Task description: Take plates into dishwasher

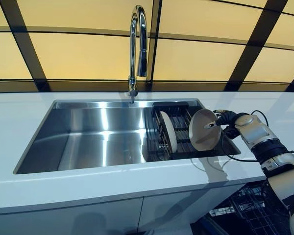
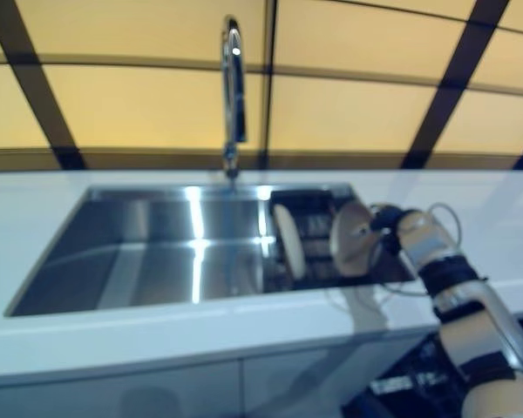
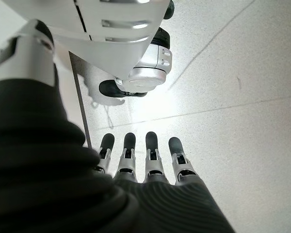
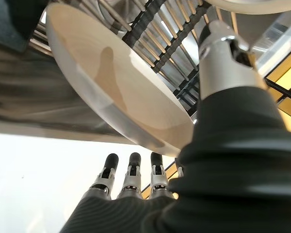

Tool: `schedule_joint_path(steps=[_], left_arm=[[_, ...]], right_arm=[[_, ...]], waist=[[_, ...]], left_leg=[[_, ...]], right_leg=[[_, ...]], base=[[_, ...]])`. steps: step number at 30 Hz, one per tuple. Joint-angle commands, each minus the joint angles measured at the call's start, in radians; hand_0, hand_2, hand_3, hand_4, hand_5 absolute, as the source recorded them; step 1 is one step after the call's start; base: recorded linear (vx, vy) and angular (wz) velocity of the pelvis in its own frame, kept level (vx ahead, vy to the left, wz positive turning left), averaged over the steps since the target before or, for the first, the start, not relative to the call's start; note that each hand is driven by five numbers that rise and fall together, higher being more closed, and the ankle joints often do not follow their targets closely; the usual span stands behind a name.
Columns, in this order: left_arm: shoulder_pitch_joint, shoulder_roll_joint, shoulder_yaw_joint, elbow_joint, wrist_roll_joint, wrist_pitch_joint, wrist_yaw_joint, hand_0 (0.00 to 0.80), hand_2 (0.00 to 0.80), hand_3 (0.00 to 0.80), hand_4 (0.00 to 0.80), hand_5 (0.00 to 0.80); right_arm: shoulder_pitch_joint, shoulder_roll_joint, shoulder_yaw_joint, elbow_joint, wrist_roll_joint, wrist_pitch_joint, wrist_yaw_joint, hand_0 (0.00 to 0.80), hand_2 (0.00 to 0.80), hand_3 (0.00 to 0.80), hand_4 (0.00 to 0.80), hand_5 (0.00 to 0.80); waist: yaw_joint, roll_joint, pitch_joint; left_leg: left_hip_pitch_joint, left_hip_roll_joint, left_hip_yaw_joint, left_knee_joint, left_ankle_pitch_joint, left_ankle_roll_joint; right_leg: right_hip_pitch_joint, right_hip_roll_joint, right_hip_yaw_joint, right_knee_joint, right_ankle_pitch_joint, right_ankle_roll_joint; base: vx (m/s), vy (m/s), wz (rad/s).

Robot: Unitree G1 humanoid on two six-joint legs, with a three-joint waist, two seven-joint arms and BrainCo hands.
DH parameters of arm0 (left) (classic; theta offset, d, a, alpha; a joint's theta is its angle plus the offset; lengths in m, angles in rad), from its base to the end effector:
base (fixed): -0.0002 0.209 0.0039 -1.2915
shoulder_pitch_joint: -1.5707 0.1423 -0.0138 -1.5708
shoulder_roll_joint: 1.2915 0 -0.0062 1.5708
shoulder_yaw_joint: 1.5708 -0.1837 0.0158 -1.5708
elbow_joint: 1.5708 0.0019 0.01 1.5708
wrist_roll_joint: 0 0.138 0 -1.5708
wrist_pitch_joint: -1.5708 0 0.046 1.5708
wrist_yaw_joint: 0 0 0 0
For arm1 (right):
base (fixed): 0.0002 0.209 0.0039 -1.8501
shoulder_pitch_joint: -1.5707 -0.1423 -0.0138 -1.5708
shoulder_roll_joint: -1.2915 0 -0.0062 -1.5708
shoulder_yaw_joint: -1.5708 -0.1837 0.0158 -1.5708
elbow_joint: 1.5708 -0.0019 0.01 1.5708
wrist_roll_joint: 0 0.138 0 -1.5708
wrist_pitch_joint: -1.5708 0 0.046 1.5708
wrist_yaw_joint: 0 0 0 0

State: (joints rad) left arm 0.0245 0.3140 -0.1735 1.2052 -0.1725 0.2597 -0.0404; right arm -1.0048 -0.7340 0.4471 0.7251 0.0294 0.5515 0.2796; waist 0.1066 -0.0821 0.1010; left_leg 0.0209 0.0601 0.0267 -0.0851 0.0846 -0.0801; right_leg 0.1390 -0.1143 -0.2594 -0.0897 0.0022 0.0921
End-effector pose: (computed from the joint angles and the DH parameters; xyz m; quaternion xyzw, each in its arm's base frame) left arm 0.0546 0.2485 -0.1119 0.0826 0.6768 0.0666 0.7285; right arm 0.3419 -0.2560 0.1995 -0.3763 0.2173 -0.0031 0.9007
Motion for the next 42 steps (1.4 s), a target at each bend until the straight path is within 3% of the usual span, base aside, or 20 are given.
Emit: schedule_joint_path(steps=[1, 9, 10, 12, 14, 15, 16, 21, 33, 42], left_arm=[[-0.049, 0.006, -0.07, 0.062, -0.025, 0.008, 0.006, 0.0, 0.0, 0.0, 0.0, 0.0], [-0.045, 0.002, -0.075, 0.069, -0.038, 0.001, 0.007, 0.0, 0.0, 0.0, 0.0, 0.0], [-0.045, 0.0, -0.076, 0.07, -0.04, 0.0, 0.008, 0.0, 0.0, 0.0, 0.0, 0.0], [-0.046, -0.002, -0.079, 0.072, -0.044, -0.003, 0.01, 0.0, 0.0, 0.0, 0.0, 0.0], [-0.047, -0.002, -0.084, 0.072, -0.049, -0.003, 0.01, 0.0, 0.0, 0.0, 0.0, 0.0], [-0.047, -0.002, -0.084, 0.072, -0.05, -0.003, 0.01, 0.0, 0.0, 0.0, 0.0, 0.0], [-0.047, 0.0, -0.086, 0.072, -0.05, -0.003, 0.007, 0.0, 0.0, 0.0, 0.0, 0.0], [-0.042, 0.001, -0.091, 0.071, -0.051, -0.009, 0.002, 0.0, 0.0, 0.0, 0.0, 0.0], [-0.039, 0.002, -0.1, 0.054, -0.049, 0.004, 0.0, 0.0, 0.0, 0.0, 0.0, 0.0], [-0.042, 0.004, -0.1, 0.054, -0.046, 0.01, 0.002, 0.0, 0.0, 0.0, 0.0, 0.0]], right_arm=[[-0.134, -0.02, 0.086, 0.074, -0.041, 0.002, 0.016, 0.0, 0.0, 0.0, 0.0, 0.0], [-0.152, -0.002, 0.091, 0.162, -0.084, 0.03, 0.04, 0.0, 0.0, 0.0, 0.0, 0.0], [-0.156, -0.001, 0.092, 0.174, -0.085, 0.033, 0.043, 0.075, 0.075, 0.075, 0.075, 0.075], [-0.166, 0.003, 0.095, 0.206, -0.085, 0.038, 0.05, 0.301, 0.301, 0.301, 0.301, 0.301], [-0.171, 0.002, 0.095, 0.231, -0.091, 0.035, 0.062, 0.58, 0.58, 0.58, 0.58, 0.58], [-0.172, 0.002, 0.095, 0.233, -0.093, 0.034, 0.063, 0.621, 0.621, 0.621, 0.621, 0.621], [-0.178, 0.001, 0.101, 0.247, -0.084, 0.037, 0.066, 0.8, 0.8, 0.8, 0.8, 0.8], [-0.188, 0.0, 0.102, 0.281, -0.088, 0.03, 0.083, 0.8, 0.8, 0.8, 0.8, 0.8], [-0.222, -0.028, 0.097, 0.219, -0.004, -0.03, -0.081, 0.8, 0.8, 0.8, 0.8, 0.8], [-0.255, -0.086, 0.103, 0.164, 0.031, -0.027, -0.154, 0.8, 0.8, 0.8, 0.8, 0.8]], waist=[[0.034, -0.009, -0.007], [0.048, -0.006, 0.003], [0.049, -0.005, 0.004], [0.053, -0.004, 0.007], [0.056, -0.003, 0.01], [0.057, -0.003, 0.01], [0.059, -0.002, 0.011], [0.061, 0.002, 0.009], [0.052, 0.005, -0.002], [0.031, -0.005, -0.018]], left_leg=[[0.046, -0.002, 0.023, -0.002, -0.05, -0.003], [0.034, -0.003, 0.015, -0.002, -0.047, -0.003], [0.032, -0.004, 0.013, -0.002, -0.047, -0.003], [0.029, -0.004, 0.011, -0.002, -0.046, -0.004], [0.026, -0.005, 0.009, -0.002, -0.045, -0.004], [0.026, -0.005, 0.008, -0.002, -0.045, -0.003], [0.024, -0.006, 0.006, -0.002, -0.045, -0.003], [0.025, -0.006, 0.003, -0.002, -0.045, -0.005], [0.038, -0.004, 0.01, -0.002, -0.049, -0.008], [0.05, 0.0, 0.031, -0.002, -0.055, -0.011]], right_leg=[[-0.032, -0.028, 0.013, 0.002, 0.055, 0.019], [-0.041, -0.029, 0.009, 0.002, 0.057, 0.018], [-0.041, -0.029, 0.009, 0.002, 0.057, 0.018], [-0.044, -0.03, 0.008, 0.002, 0.058, 0.018], [-0.045, -0.031, 0.007, 0.002, 0.058, 0.018], [-0.045, -0.031, 0.007, 0.002, 0.058, 0.018], [-0.046, -0.03, 0.007, 0.002, 0.058, 0.017], [-0.046, -0.033, 0.004, 0.002, 0.059, 0.018], [-0.038, -0.031, 0.007, 0.002, 0.057, 0.019], [-0.036, -0.025, 0.02, 0.002, 0.055, 0.021]], base=[[0.0, 0.0, 0.0], [-0.002, 0.003, 0.01], [-0.021, 0.016, 0.05], [-0.03, 0.012, 0.07], [-0.025, 0.01, 0.07], [-0.024, 0.013, 0.05], [-0.019, 0.014, 0.05], [-0.011, 0.011, 0.05], [0.0, 0.0, 0.0], [0.0, 0.0, 0.0]])
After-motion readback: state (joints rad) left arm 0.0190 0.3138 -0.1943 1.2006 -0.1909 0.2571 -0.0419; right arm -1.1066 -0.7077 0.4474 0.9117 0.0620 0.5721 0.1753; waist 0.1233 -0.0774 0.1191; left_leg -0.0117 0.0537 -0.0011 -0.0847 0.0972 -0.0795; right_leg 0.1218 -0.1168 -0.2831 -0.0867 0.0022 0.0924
